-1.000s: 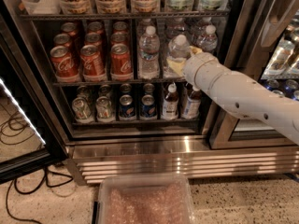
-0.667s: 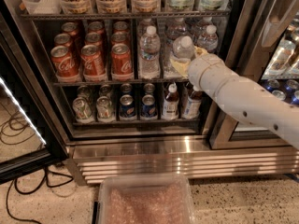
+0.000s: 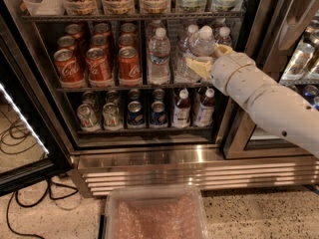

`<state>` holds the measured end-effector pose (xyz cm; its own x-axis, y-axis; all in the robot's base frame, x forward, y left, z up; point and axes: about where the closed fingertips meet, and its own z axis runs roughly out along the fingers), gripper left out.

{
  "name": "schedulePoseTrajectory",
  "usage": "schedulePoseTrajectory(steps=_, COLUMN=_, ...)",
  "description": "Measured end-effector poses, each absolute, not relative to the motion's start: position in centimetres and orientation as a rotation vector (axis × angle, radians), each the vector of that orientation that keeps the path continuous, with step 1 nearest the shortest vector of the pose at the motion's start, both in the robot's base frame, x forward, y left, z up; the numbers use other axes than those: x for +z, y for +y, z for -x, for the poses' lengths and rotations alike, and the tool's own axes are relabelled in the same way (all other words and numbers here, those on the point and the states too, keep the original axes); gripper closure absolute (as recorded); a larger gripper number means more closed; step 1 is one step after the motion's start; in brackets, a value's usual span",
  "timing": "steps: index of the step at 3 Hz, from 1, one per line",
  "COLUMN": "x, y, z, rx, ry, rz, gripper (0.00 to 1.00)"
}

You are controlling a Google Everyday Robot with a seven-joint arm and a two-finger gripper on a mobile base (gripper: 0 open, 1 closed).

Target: Pick water bottle from middle shelf of fridge

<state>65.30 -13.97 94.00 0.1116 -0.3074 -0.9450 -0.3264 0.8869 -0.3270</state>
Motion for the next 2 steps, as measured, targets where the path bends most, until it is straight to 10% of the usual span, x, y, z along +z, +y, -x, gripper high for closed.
schedulePoseTrajectory(steps=2, x=102.9, y=-19.9, z=-64.3, rx=0.077, ry=1.451, rz=0.54, gripper=1.0)
